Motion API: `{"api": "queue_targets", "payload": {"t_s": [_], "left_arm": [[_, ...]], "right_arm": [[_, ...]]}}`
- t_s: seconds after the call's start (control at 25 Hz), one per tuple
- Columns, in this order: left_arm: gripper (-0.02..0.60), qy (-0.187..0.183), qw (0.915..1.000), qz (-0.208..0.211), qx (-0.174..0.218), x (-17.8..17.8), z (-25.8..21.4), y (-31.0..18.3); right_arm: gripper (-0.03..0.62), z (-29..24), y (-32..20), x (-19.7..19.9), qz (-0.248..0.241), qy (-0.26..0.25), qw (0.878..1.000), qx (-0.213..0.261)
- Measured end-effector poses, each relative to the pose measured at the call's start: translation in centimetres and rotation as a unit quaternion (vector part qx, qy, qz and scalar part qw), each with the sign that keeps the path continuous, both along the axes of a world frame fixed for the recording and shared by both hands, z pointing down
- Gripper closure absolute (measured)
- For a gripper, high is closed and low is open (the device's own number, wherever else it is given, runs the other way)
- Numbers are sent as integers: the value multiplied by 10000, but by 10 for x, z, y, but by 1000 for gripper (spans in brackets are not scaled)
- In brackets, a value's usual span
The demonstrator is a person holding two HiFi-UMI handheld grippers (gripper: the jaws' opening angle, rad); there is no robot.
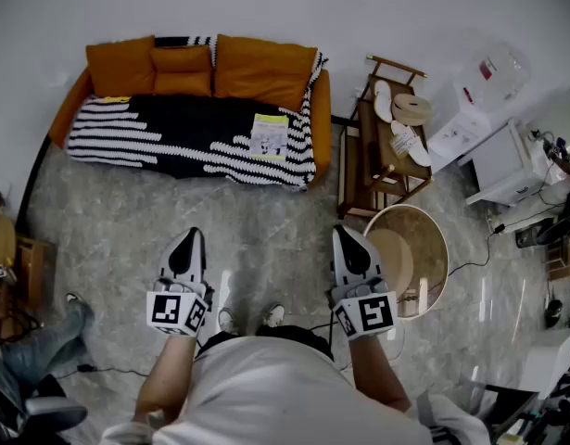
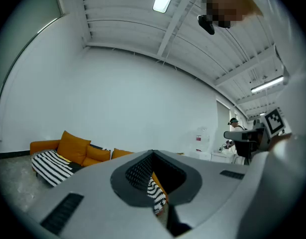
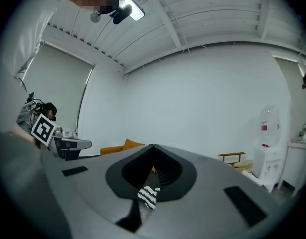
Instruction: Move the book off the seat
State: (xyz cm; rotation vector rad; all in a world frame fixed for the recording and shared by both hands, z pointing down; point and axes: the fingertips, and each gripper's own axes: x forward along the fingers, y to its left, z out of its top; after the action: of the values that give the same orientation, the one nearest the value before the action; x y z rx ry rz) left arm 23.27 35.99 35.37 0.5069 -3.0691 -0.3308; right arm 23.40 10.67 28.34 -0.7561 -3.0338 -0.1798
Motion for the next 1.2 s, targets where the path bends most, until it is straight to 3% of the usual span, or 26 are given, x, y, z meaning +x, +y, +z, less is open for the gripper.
{"api": "queue_targets", "payload": {"t_s": [0.16, 0.36, 0.84, 1.04, 1.2], "left_arm": [[565, -35, 9999, 48, -82, 1, -4, -7], [565, 17, 9999, 66, -121, -2, -1, -18], [565, 28, 9987, -42, -513, -4, -3, -48], [565, 140, 9986, -1, -504, -42, 3, -53], [566, 388, 9984, 192, -372, -95, 28, -57]], "right_arm": [[572, 2, -4, 1, 19, 10, 10000, -30], [572, 6, -20, 0, -55, 68, 9989, -461], [572, 44, -65, -17, -156, 276, 9974, -651], [572, 60, -64, -52, -204, 608, 9946, -815], [572, 70, -61, -93, -78, 749, 9941, -782]]}}
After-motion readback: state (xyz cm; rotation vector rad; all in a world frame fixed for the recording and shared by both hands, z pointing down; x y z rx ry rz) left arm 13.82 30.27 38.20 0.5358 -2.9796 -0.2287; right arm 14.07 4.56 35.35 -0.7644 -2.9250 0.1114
